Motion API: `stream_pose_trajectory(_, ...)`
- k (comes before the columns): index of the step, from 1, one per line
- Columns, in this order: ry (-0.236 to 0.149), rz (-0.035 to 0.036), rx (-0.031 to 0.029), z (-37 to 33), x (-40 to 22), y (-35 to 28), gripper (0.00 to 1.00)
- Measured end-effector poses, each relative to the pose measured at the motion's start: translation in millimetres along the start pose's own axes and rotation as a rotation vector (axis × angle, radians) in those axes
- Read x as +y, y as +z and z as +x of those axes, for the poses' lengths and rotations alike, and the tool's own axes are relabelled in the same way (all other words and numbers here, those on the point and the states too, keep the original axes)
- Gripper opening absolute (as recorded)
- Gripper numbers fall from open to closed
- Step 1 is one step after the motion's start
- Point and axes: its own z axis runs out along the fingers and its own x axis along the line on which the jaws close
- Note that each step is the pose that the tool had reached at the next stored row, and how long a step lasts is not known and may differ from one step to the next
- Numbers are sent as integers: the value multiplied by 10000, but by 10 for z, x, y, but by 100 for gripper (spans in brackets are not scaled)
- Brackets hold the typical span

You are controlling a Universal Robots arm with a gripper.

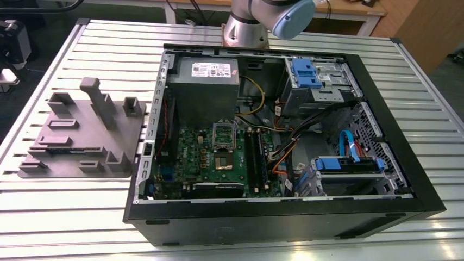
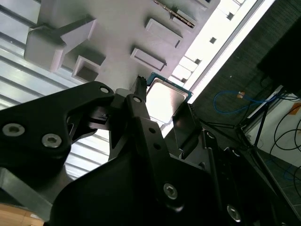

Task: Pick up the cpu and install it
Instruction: 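Pick up the cpu and move it towards the insertion slot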

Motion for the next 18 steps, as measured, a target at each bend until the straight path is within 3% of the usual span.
stream_pose_trajectory(6,0,1,0,0,3,-43,47)
stream_pose_trajectory(18,3,14,1,2,25,-187,47)
